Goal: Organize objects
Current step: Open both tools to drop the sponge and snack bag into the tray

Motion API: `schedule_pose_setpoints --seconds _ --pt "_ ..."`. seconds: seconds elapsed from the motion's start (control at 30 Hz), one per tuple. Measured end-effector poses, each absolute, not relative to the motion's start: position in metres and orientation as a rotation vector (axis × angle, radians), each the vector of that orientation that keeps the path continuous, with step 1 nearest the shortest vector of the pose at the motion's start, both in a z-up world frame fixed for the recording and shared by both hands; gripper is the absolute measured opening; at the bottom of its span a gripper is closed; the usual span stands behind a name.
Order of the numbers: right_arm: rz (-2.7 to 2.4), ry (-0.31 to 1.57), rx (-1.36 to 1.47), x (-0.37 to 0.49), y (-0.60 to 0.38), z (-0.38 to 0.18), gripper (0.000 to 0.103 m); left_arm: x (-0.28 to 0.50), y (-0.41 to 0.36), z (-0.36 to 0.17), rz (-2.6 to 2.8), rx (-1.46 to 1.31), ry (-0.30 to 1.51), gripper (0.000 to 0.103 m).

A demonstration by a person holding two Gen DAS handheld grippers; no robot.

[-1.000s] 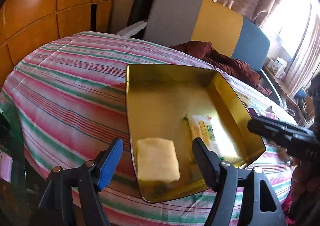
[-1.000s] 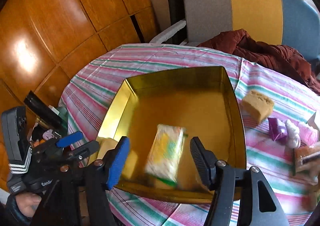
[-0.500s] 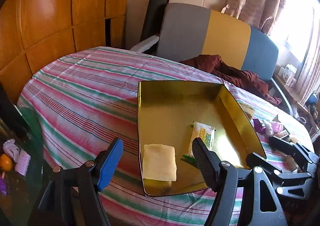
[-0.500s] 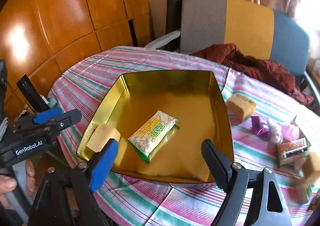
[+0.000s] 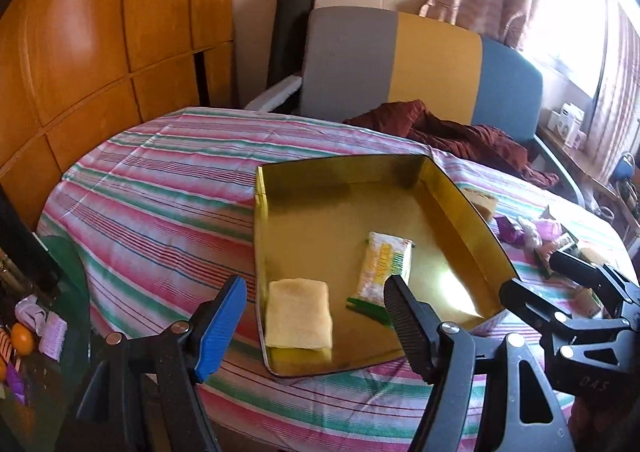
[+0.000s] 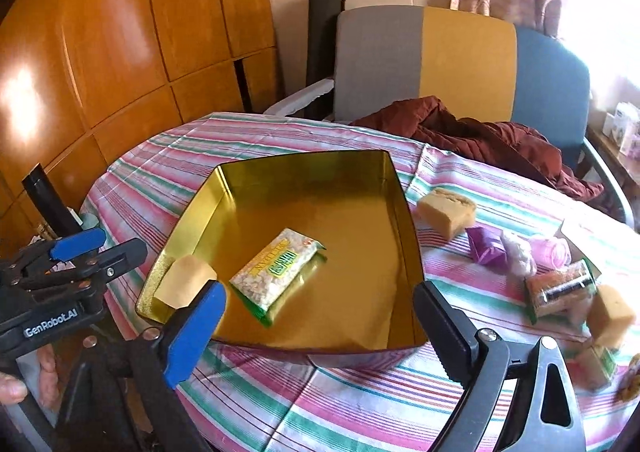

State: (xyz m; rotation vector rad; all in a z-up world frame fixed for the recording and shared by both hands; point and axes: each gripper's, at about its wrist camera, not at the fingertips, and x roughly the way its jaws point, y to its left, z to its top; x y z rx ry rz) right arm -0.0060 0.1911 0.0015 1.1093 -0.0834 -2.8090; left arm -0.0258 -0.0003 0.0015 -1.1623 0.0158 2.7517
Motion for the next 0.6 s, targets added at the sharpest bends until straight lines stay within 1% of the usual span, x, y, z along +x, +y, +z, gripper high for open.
schedule_pose_setpoints --seconds 0.17,0.6 --pt "-2.829 -0.108 1.115 -0.001 0.201 -0.001 0.099 -0.024 0.009 -0.003 2.705 -1.179 0.014 0.071" --pt "-2.881 -0.168 1.184 0.005 0.235 -0.013 0.099 -0.022 0.033 -0.008 2.594 -1.186 0.061 0.07"
